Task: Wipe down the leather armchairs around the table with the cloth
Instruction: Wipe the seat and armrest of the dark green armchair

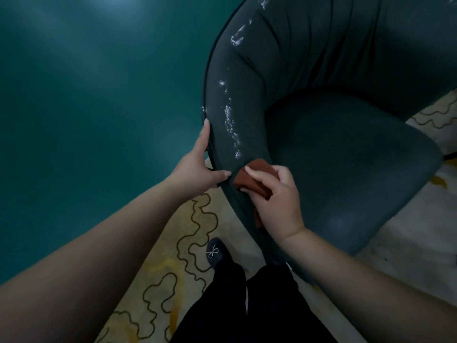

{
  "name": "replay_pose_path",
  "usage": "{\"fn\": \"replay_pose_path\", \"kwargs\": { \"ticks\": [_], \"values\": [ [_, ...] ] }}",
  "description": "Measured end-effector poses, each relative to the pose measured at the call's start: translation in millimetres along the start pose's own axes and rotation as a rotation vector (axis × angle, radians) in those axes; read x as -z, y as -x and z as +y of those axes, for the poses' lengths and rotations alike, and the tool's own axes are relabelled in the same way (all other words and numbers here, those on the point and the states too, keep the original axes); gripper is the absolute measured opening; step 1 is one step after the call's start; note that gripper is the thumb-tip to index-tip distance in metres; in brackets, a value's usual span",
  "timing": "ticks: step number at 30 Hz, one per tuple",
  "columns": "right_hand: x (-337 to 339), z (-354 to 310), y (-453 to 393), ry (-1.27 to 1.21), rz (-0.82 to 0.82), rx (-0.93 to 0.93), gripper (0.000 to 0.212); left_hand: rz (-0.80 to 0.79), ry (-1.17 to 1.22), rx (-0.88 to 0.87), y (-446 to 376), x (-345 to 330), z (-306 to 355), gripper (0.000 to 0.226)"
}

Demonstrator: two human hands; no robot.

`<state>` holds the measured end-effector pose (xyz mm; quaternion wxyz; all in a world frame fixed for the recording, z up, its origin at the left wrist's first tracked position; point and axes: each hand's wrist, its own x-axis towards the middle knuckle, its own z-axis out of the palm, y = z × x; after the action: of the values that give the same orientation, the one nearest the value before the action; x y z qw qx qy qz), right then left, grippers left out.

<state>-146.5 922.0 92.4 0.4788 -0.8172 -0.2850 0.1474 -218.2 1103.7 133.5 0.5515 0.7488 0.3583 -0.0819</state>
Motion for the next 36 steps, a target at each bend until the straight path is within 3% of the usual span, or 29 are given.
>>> {"fn": "replay_pose_path", "kwargs": {
  "ticks": [5,11,17,23,30,36],
  "values": [
    [-17,-14,-39,0.015,0.03,-0.018,0.04,-0.043,0.054,-0.026,-3,2,-5,0.116],
    [-12,-11,-14,0.094,0.044,0.033,0.042,-0.061,0.003,-0.025,-3,1,-5,0.118],
    [-26,-25,-66,0.098,0.045,0.015,0.038,-0.031,0.024,-0.021,-6,1,-8,0.117],
    [-18,-16,-39,0.109,0.003,0.072,0.044,-0.011,0.036,-0.015,-5,-1,-7,0.121],
    [-38,-27,-109,0.122,0.02,0.111,0.04,0.018,0.092,0.074,-8,-4,-9,0.125],
    [-25,-11,-79,0.137,-0.024,0.169,0.049,0.001,0.174,0.078,-16,0,-6,0.112]
  ]
}}
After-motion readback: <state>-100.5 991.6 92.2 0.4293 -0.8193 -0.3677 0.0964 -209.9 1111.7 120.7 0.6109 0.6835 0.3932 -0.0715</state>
